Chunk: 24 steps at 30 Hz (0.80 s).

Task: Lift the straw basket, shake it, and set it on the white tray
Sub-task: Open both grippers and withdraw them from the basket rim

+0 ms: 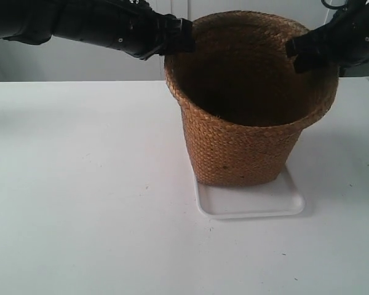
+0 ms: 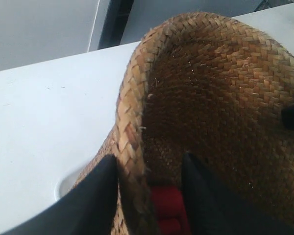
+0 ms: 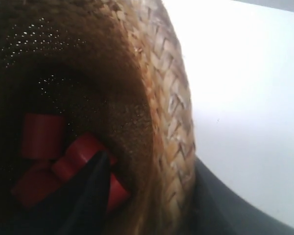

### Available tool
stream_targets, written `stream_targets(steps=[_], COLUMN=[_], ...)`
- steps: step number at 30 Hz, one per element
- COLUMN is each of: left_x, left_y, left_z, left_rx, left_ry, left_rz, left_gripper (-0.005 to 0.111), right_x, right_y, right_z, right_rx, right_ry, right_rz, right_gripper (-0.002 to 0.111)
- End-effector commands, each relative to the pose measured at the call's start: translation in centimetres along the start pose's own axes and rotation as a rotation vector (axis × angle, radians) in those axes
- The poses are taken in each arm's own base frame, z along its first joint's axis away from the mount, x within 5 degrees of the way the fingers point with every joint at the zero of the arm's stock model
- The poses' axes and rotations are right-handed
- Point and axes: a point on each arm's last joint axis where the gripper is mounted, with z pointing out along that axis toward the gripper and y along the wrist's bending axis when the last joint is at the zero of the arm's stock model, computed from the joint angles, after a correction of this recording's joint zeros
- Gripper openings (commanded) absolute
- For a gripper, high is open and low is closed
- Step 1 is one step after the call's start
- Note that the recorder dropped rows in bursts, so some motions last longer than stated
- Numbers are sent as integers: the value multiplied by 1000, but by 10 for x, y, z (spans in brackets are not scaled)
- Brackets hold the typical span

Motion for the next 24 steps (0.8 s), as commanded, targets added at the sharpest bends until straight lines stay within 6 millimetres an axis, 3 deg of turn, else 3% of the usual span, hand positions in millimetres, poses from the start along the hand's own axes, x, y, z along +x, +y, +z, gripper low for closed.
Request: stream_targets(steps=[1,16,24], left_x=[-7,-15,-21], left_y=[-4,7,9], left_z=[-3,-4,-12], left_rx=[-8,-140,-168], left_ry=[-41,-121,-145], left_rz=[22,129,161], left_gripper=[47,47,43], right_x=[-4,-17,-24], right_y=[0,-5,-2], right_z=[-1,-3,-34], right_rx=[12,76,113], right_ry=[-42,-182,-273], right_rz=[-17,-45,-84], right_gripper=[44,44,44])
